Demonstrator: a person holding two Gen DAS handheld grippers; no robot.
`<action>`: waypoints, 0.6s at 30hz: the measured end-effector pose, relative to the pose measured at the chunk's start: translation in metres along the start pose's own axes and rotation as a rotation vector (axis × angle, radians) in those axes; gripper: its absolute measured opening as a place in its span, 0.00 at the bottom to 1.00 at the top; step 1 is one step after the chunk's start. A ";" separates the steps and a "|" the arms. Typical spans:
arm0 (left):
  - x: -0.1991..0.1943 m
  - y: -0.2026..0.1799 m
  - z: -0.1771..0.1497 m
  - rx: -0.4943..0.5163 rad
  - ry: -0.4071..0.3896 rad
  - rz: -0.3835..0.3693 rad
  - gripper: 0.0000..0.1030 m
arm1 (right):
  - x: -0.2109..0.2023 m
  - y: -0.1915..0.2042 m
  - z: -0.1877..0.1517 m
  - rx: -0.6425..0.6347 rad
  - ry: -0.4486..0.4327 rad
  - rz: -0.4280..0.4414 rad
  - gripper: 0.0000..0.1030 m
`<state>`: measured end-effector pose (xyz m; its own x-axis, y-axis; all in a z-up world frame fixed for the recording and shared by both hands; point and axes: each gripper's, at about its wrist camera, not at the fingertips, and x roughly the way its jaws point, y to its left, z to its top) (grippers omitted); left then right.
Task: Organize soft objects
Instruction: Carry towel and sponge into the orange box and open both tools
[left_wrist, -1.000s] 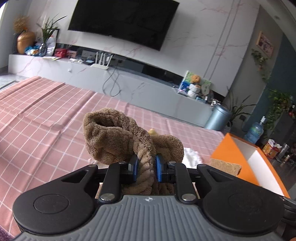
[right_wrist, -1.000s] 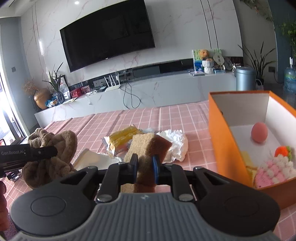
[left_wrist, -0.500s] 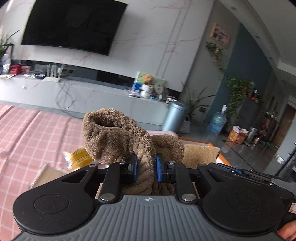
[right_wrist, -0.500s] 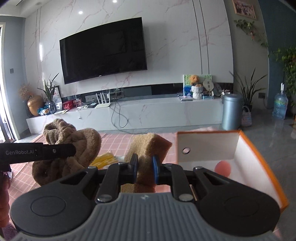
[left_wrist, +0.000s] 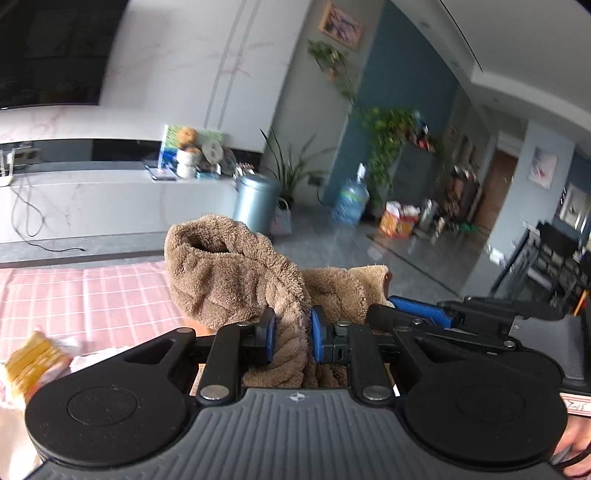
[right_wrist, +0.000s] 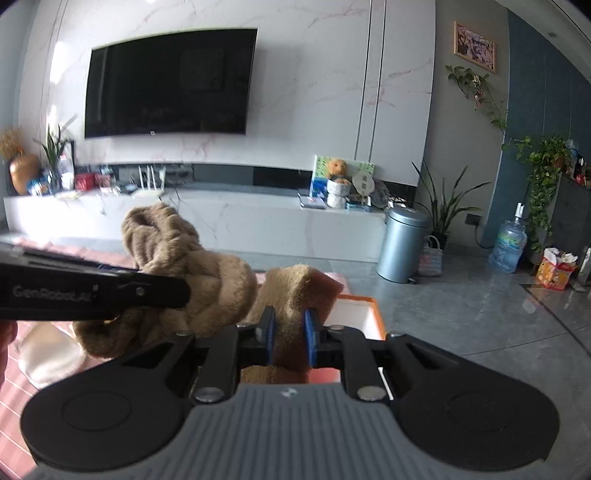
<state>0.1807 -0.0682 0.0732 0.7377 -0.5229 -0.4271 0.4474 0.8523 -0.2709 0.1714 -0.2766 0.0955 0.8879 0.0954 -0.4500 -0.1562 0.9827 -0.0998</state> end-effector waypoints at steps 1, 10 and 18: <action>0.009 -0.003 0.000 0.011 0.015 -0.004 0.21 | 0.005 -0.004 -0.002 -0.008 0.013 -0.002 0.14; 0.076 -0.024 -0.010 0.135 0.147 0.000 0.21 | 0.054 -0.032 -0.021 -0.067 0.133 -0.001 0.14; 0.107 -0.026 -0.034 0.192 0.233 0.032 0.21 | 0.094 -0.036 -0.033 -0.115 0.205 0.029 0.14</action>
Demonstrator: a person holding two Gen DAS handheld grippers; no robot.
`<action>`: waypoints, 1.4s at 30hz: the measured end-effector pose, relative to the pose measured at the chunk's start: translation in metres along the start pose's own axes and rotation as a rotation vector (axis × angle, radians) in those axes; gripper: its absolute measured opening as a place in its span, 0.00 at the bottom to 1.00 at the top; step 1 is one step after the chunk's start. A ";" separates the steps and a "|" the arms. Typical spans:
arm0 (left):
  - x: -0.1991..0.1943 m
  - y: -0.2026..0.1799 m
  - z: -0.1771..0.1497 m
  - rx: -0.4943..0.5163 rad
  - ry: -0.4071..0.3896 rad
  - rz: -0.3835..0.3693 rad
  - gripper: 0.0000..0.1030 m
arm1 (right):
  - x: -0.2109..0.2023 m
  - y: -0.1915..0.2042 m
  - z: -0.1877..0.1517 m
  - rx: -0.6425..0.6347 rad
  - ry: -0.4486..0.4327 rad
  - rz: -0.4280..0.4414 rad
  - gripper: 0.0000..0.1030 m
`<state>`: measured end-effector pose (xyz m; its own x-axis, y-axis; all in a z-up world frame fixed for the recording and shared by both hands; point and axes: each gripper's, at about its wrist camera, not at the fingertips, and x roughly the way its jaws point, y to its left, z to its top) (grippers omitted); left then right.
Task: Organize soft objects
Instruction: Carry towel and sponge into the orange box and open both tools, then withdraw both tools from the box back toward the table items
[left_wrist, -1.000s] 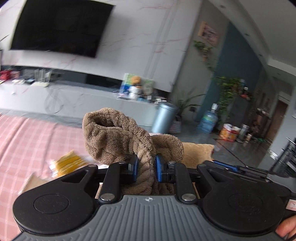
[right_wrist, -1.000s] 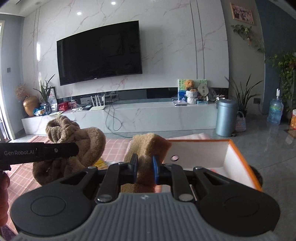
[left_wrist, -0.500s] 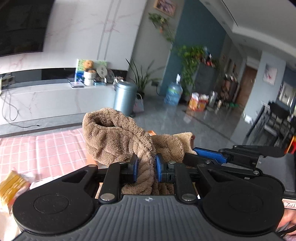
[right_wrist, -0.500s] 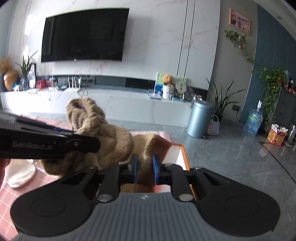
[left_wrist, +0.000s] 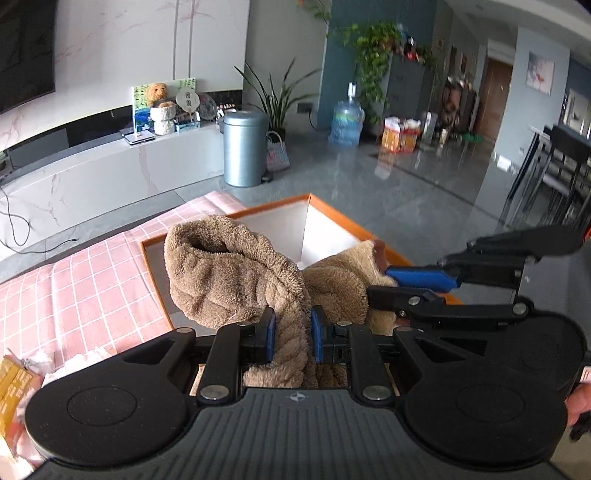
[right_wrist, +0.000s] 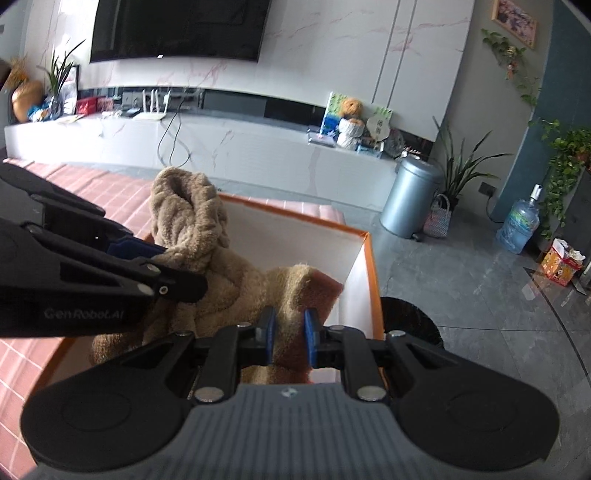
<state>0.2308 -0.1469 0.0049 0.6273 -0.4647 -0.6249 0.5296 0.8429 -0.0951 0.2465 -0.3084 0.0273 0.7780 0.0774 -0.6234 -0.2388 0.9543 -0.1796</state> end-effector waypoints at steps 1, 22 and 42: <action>0.004 -0.001 -0.001 0.013 0.009 0.004 0.21 | 0.004 0.000 0.000 -0.006 0.004 0.003 0.14; 0.057 -0.001 -0.013 0.139 0.156 0.022 0.27 | 0.052 0.012 -0.001 -0.110 0.062 -0.024 0.16; 0.010 -0.003 -0.007 0.162 0.004 0.066 0.65 | 0.011 0.012 0.000 -0.096 -0.033 -0.133 0.68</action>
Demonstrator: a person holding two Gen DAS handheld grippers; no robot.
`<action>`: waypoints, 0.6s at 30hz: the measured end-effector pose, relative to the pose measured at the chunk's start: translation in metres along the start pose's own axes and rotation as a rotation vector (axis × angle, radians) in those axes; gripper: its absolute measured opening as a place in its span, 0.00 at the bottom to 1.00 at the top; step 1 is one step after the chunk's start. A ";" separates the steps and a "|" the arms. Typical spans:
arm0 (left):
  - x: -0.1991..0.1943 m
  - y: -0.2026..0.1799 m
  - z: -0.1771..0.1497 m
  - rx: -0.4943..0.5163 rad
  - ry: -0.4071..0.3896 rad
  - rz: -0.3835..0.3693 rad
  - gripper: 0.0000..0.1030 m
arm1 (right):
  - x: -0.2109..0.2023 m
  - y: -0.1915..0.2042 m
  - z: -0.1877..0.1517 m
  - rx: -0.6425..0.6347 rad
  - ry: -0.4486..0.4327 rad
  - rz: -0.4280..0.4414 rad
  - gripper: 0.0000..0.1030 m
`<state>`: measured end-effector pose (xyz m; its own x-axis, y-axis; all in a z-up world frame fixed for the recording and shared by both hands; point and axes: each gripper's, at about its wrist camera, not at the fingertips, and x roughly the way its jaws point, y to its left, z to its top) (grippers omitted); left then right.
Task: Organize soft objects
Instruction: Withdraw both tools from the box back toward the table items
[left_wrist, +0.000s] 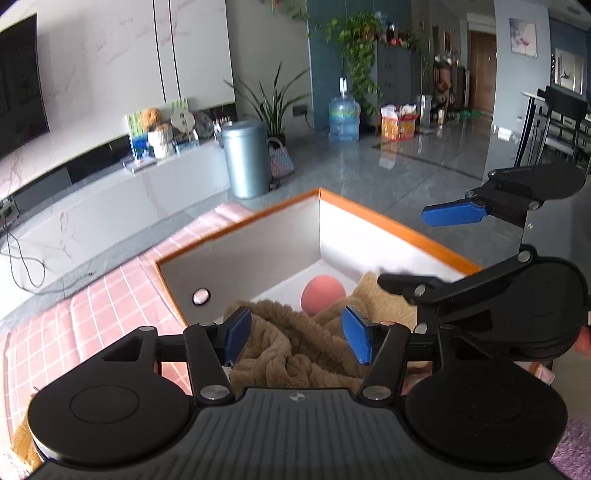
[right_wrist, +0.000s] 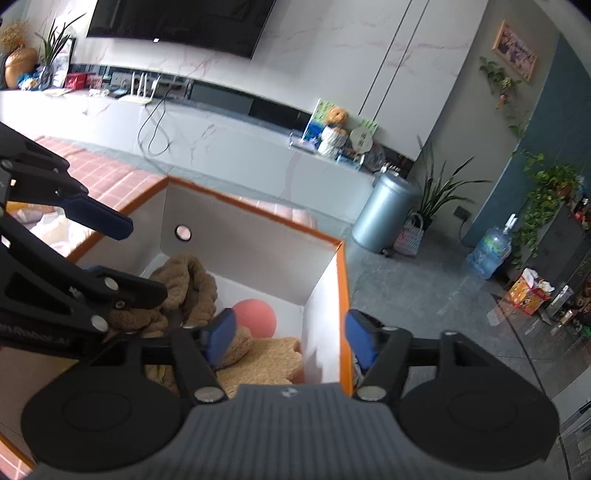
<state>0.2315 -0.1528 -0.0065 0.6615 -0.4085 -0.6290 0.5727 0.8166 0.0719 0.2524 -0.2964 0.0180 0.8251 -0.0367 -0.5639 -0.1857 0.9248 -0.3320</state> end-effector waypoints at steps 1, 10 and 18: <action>-0.004 0.000 0.001 0.002 -0.014 0.001 0.65 | -0.004 -0.001 0.000 0.001 -0.009 -0.003 0.72; -0.037 0.003 -0.001 -0.072 -0.082 -0.011 0.65 | -0.040 0.009 0.000 -0.009 -0.047 -0.037 0.84; -0.074 0.021 -0.012 -0.222 -0.172 -0.001 0.65 | -0.091 0.028 0.006 0.073 -0.173 -0.067 0.91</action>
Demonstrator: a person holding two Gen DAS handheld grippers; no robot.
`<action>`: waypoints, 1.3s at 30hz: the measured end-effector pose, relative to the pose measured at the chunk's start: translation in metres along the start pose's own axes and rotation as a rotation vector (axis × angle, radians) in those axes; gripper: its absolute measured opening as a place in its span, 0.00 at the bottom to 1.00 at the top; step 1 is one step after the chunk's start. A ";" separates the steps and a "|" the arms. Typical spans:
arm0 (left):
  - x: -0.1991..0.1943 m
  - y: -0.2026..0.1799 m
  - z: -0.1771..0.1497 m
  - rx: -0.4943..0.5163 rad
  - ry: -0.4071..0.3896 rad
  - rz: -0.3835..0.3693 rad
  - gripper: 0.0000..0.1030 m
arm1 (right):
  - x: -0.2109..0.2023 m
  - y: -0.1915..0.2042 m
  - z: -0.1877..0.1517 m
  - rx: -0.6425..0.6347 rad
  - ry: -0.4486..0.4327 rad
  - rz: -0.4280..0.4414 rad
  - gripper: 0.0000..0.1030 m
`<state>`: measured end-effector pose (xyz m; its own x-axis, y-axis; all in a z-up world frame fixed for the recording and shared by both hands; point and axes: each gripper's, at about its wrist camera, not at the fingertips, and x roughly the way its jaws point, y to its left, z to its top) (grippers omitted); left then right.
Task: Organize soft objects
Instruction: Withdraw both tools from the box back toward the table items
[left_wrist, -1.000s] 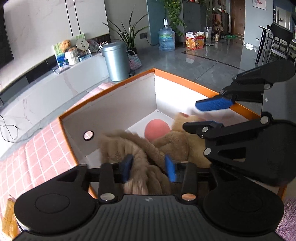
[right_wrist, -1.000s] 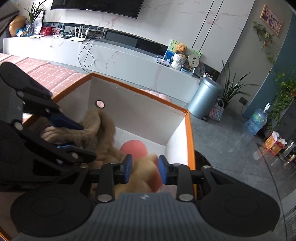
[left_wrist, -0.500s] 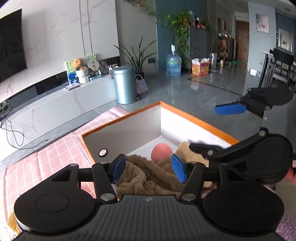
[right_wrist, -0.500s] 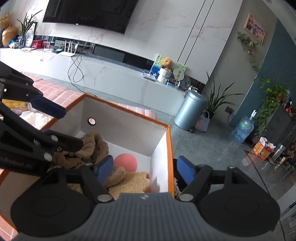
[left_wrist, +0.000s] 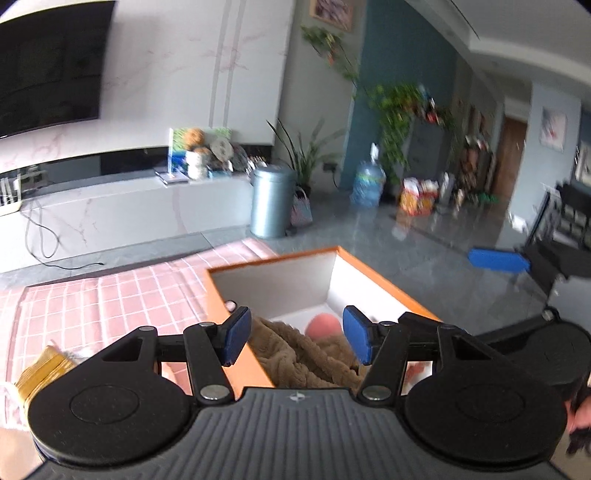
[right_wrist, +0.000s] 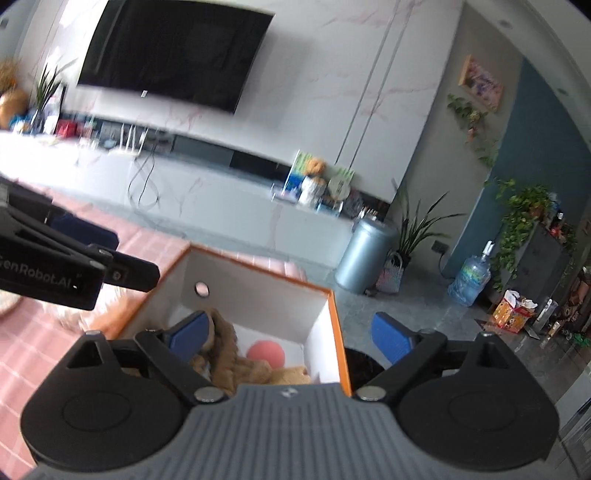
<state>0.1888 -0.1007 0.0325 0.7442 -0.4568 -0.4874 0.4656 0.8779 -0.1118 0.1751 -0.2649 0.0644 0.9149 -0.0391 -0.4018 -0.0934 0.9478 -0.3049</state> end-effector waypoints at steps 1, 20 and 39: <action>-0.006 0.002 0.000 -0.015 -0.018 0.005 0.65 | -0.005 0.004 0.001 0.021 -0.016 -0.009 0.92; -0.098 0.064 -0.058 -0.159 -0.179 0.301 0.60 | -0.062 0.117 -0.009 0.313 -0.128 0.049 0.94; -0.140 0.136 -0.150 -0.346 -0.036 0.481 0.64 | -0.046 0.216 -0.038 0.244 -0.012 0.234 0.94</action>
<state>0.0757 0.1044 -0.0446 0.8516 0.0049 -0.5242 -0.1067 0.9806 -0.1642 0.0975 -0.0706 -0.0160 0.8844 0.1905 -0.4261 -0.2057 0.9786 0.0107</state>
